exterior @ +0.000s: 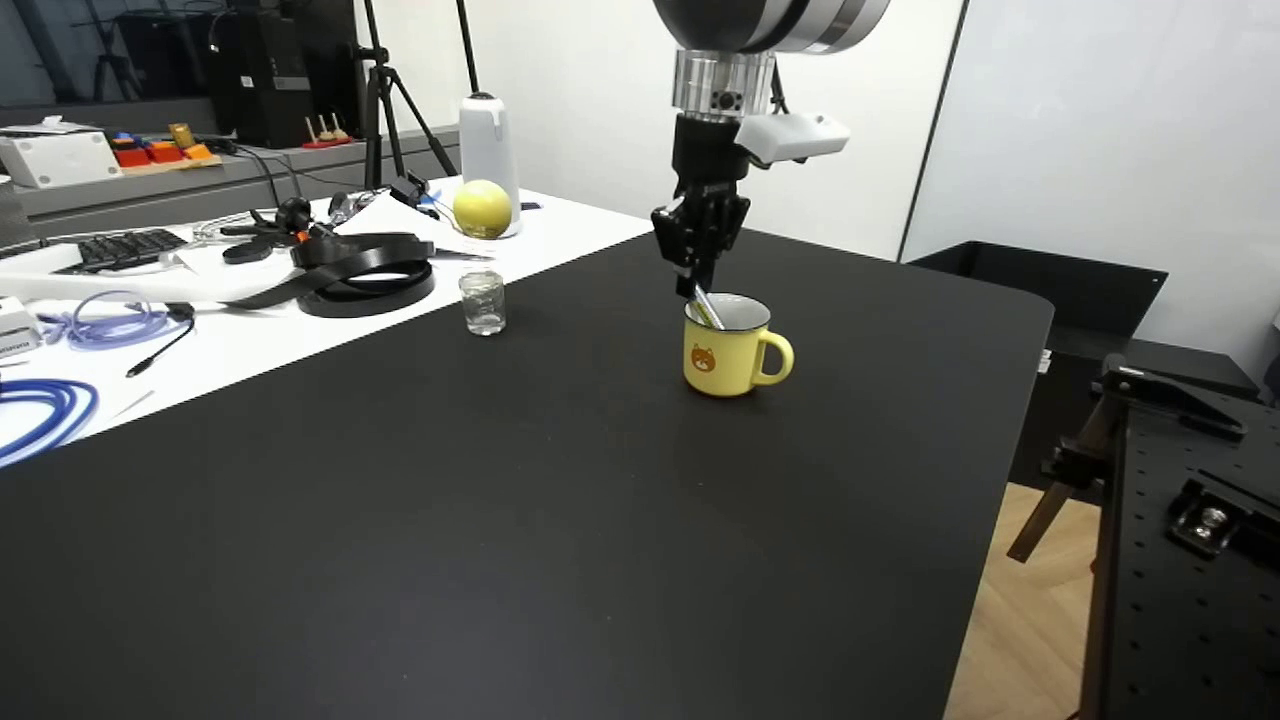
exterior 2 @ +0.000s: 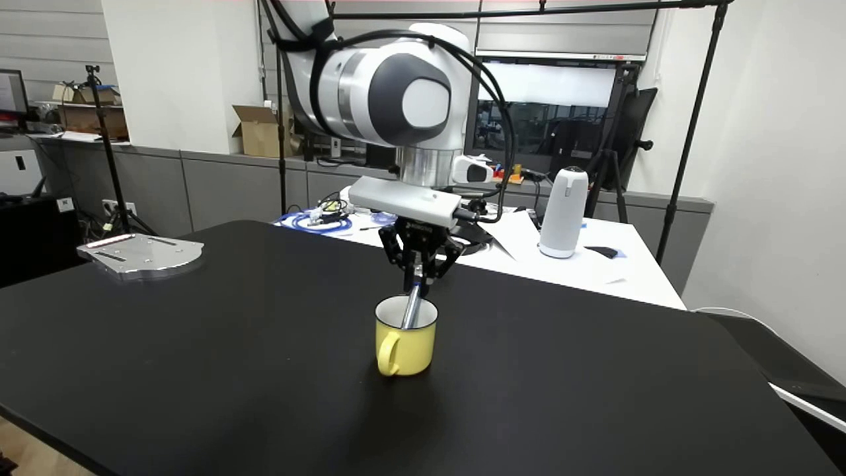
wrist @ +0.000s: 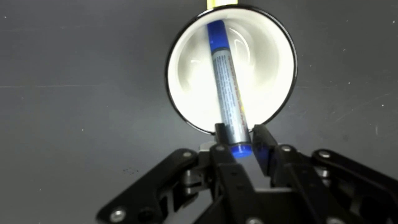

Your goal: Take the marker out of the cup and put it on the table

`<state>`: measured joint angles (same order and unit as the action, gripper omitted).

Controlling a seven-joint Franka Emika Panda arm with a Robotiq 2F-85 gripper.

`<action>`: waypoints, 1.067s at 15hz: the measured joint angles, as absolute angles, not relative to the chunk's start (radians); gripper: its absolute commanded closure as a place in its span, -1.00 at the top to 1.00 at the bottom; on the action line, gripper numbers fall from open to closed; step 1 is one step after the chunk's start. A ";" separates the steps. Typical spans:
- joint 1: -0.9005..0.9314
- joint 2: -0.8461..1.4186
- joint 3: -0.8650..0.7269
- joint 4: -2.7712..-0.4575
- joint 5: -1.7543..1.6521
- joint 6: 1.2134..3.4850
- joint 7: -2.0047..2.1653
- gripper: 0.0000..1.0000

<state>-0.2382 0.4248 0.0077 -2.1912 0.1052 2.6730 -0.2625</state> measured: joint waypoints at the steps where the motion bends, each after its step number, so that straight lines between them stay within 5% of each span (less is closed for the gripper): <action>1: -0.238 0.424 0.004 -2.191 0.105 2.673 -0.262 -0.89; 16: -0.141 0.229 -0.026 -2.184 0.006 2.515 -0.261 -0.89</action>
